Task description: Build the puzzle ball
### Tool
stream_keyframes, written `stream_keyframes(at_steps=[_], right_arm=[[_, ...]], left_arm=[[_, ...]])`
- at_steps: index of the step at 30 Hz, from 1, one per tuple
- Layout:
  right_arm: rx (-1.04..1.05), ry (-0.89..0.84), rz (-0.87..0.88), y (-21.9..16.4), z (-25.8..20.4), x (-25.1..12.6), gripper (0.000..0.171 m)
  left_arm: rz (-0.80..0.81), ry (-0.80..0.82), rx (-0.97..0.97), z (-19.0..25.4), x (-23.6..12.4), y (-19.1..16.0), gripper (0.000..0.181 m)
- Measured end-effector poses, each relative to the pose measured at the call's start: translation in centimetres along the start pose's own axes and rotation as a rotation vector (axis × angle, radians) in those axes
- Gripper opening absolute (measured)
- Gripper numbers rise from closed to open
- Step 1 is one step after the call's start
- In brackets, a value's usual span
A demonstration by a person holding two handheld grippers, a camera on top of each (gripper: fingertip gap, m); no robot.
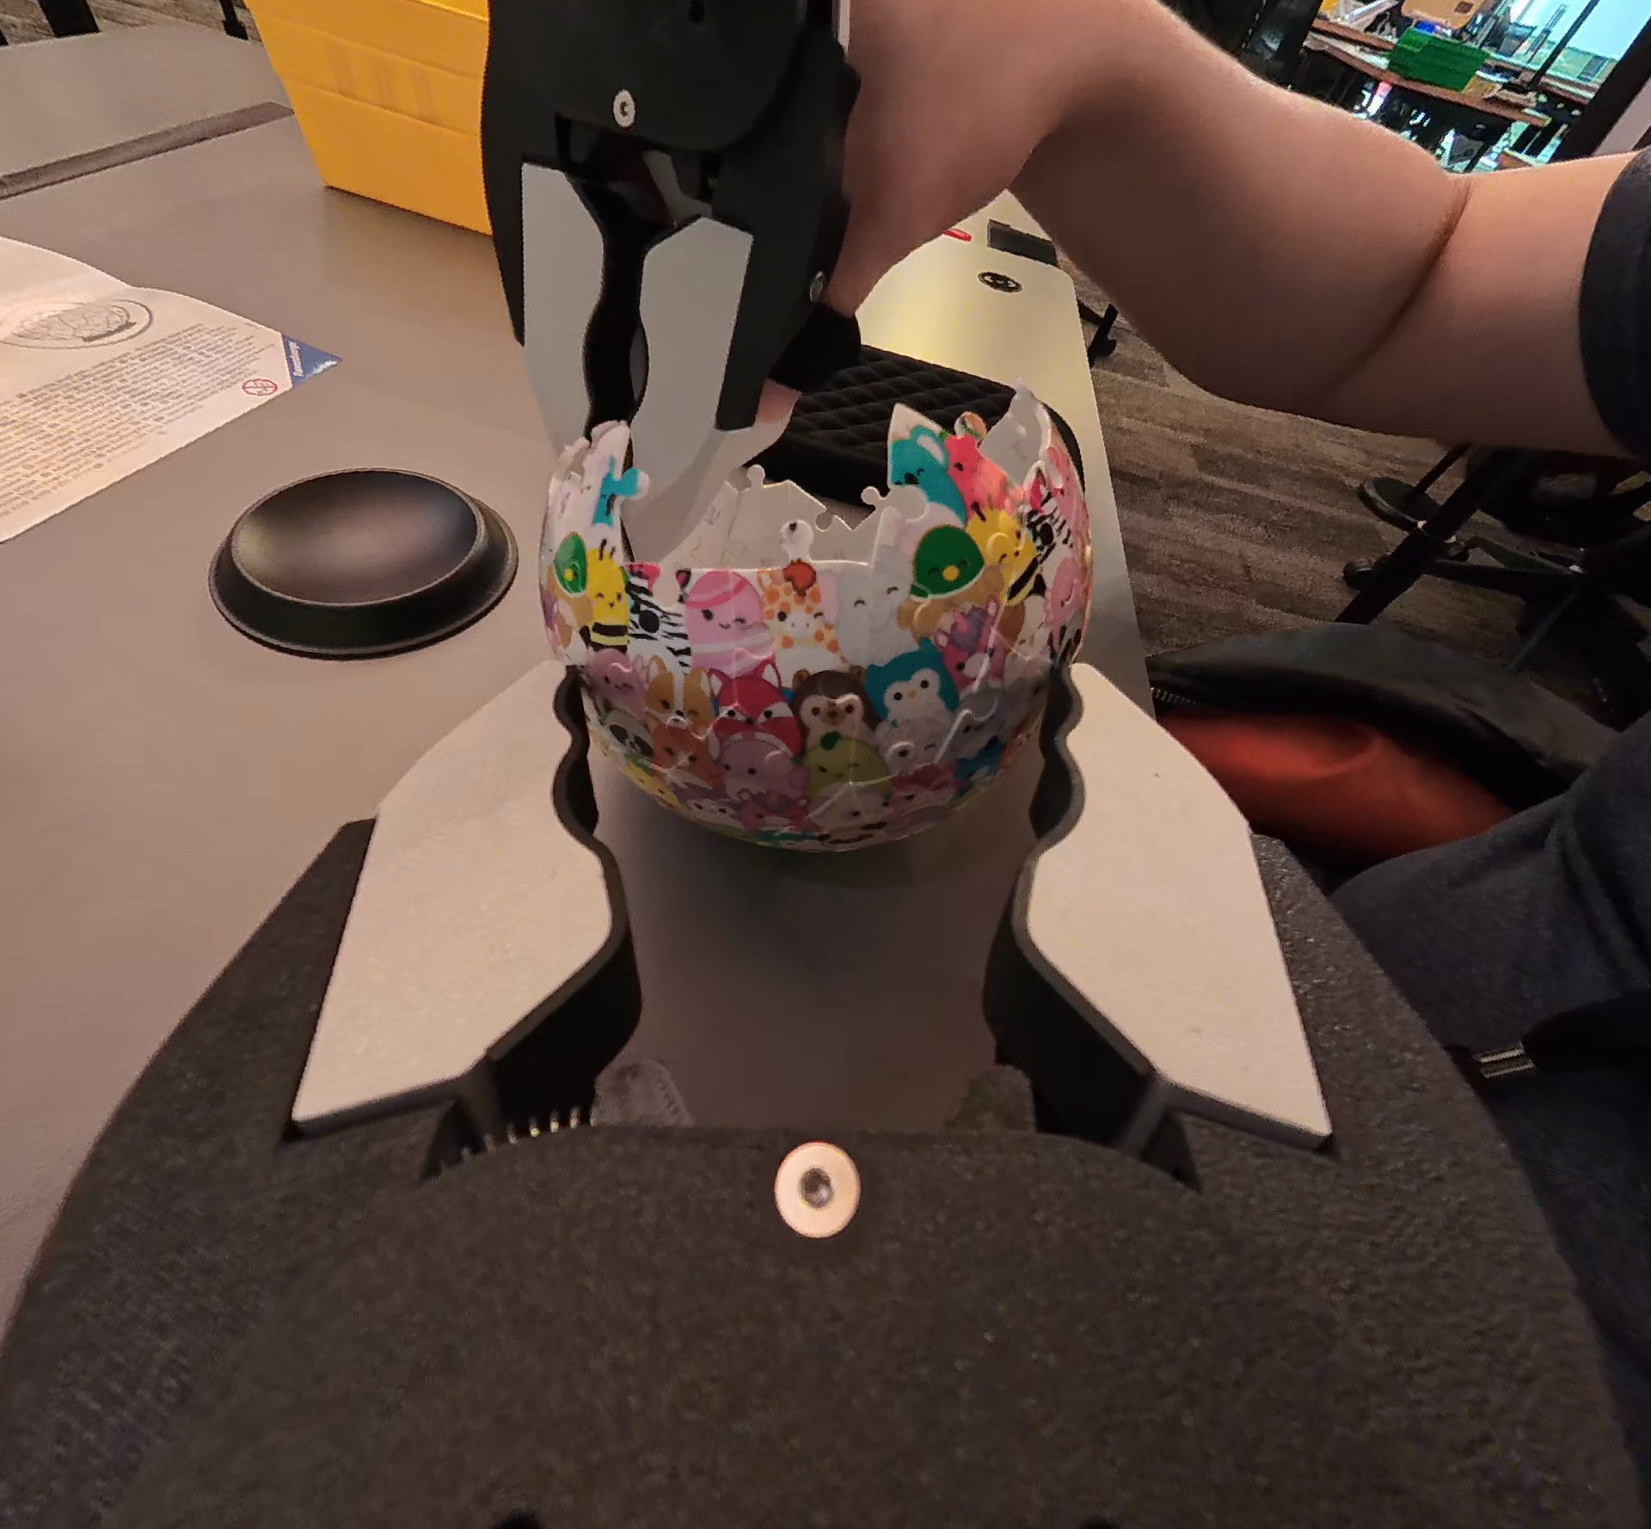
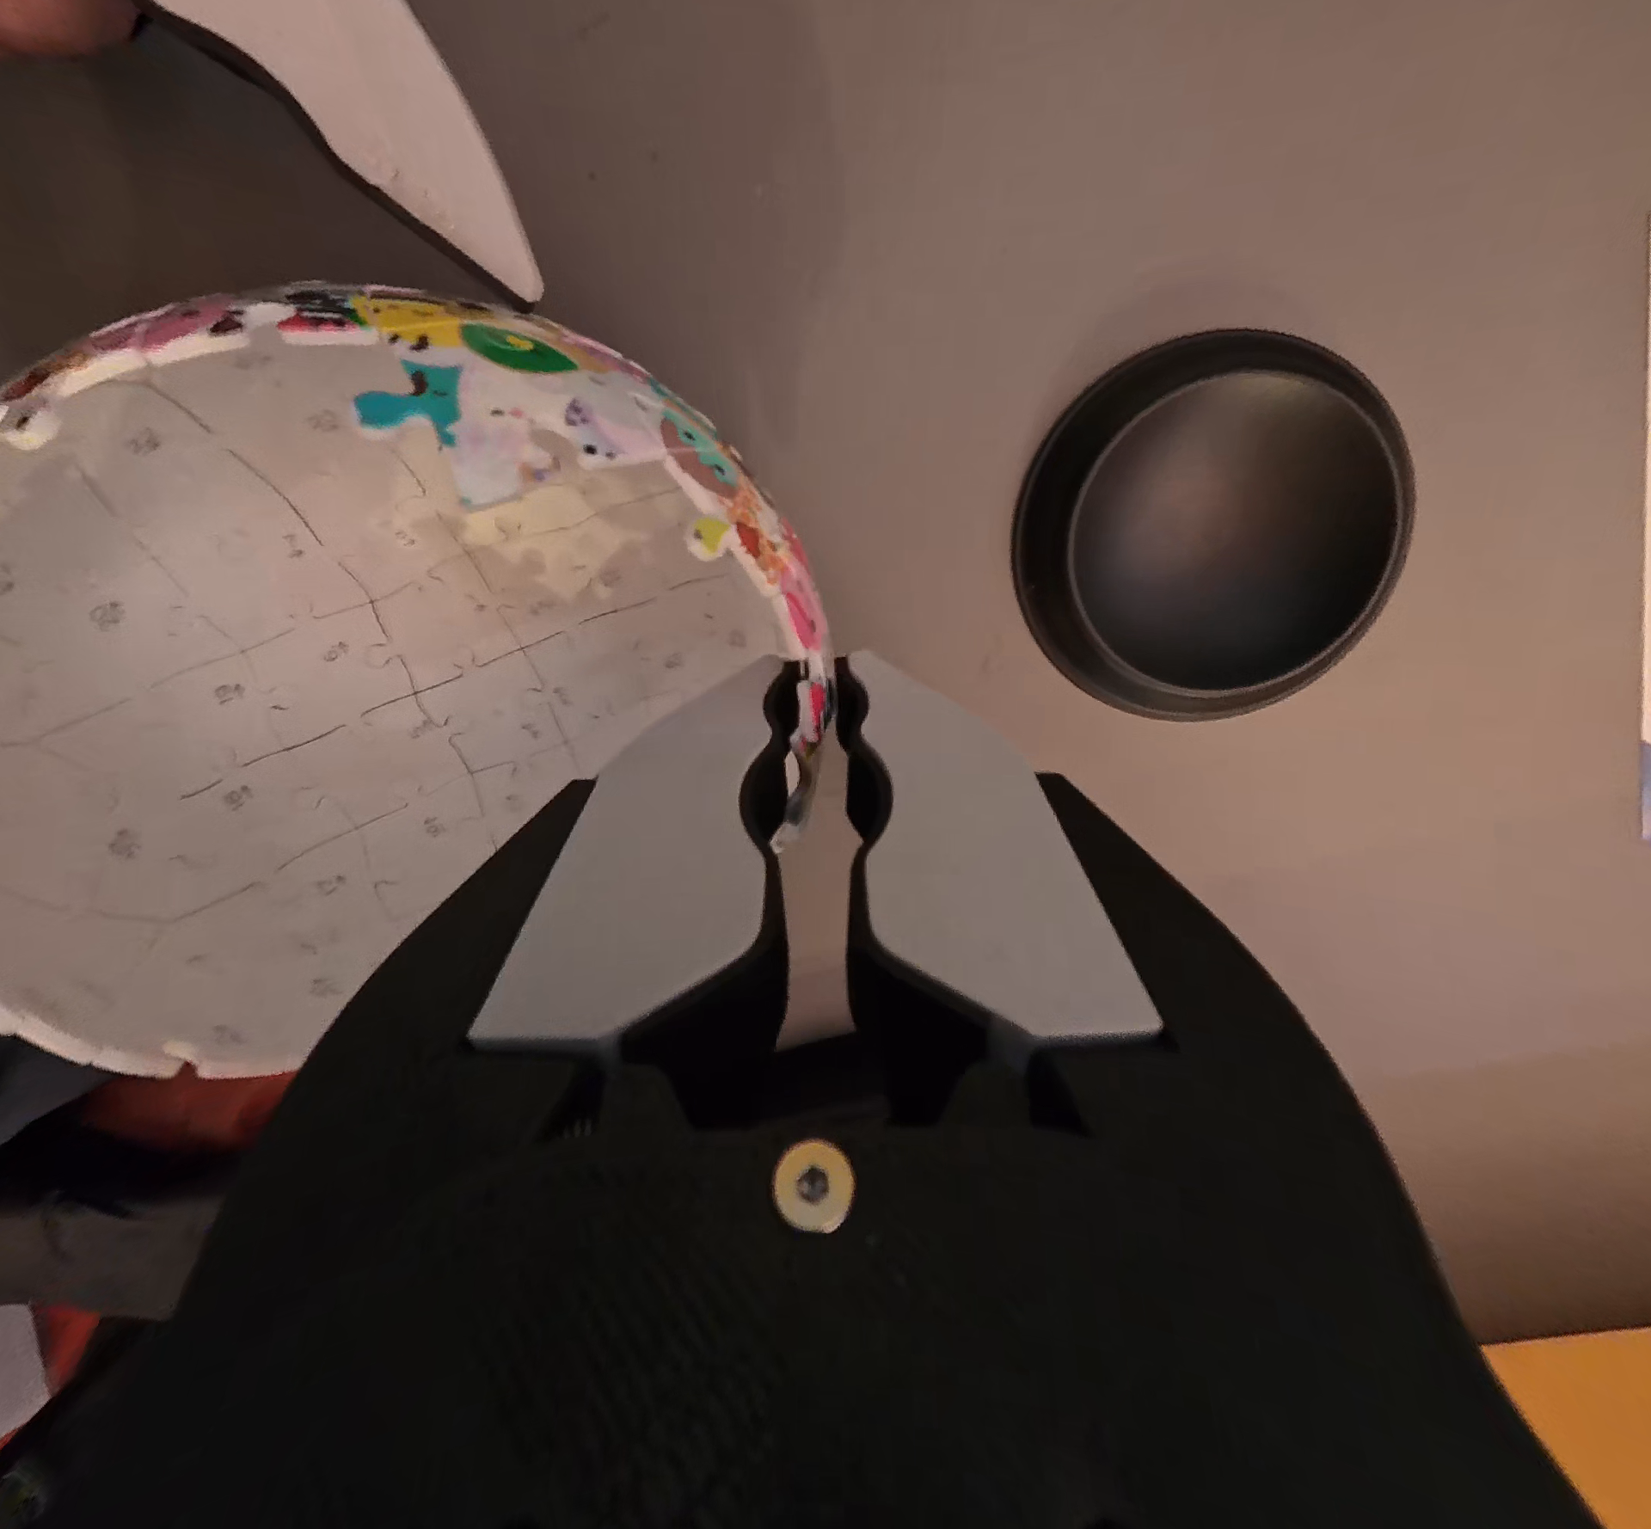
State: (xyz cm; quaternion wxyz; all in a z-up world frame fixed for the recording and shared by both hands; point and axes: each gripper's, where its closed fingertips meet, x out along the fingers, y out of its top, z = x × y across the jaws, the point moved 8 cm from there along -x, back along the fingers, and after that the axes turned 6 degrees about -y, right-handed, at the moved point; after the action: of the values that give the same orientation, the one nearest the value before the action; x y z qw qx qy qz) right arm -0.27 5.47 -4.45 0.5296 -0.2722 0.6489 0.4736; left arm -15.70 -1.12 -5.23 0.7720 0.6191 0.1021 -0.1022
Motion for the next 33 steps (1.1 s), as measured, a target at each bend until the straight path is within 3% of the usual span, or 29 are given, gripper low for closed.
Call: stream_keyframes(at_steps=[13,16,23,33], right_arm=[[0.047,-0.014,-0.009,-0.3,-0.3,-0.1,0.008],[0.024,-0.041,0.025,-0.5,-0.5,-0.8,0.015],[-0.06,-0.107,0.144,-0.8,-0.4,-3.0,0.01],[-0.049,-0.086,0.099,-0.6,-0.2,-1.6,0.006]], left_arm=[[-0.001,-0.017,0.004,0.2,0.1,0.0,0.093],[-0.005,-0.011,0.016,0.3,0.2,0.0,0.092],[0.0,-0.019,0.014,0.3,0.3,0.2,0.091],[0.008,-0.018,0.012,0.2,0.2,0.1,0.088]])
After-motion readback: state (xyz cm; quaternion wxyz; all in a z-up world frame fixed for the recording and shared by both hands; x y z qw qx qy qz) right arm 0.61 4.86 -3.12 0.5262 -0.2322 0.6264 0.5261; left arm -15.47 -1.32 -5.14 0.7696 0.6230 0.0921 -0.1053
